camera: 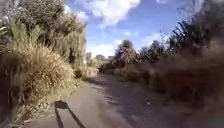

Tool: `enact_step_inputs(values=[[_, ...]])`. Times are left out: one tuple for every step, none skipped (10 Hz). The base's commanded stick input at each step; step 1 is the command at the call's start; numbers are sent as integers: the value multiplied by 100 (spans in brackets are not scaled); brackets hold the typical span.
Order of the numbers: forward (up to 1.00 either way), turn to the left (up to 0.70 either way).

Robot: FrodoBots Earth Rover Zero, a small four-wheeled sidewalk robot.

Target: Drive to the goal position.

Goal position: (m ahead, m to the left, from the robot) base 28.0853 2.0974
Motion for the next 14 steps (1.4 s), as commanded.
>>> enact_step_inputs(values=[[70,0],[70,0],[70,0],[70,0],[70,0],[70,0],[70,0],[70,0],[70,0],[70,0],[70,0],[70,0],[70,0],[70,0]])
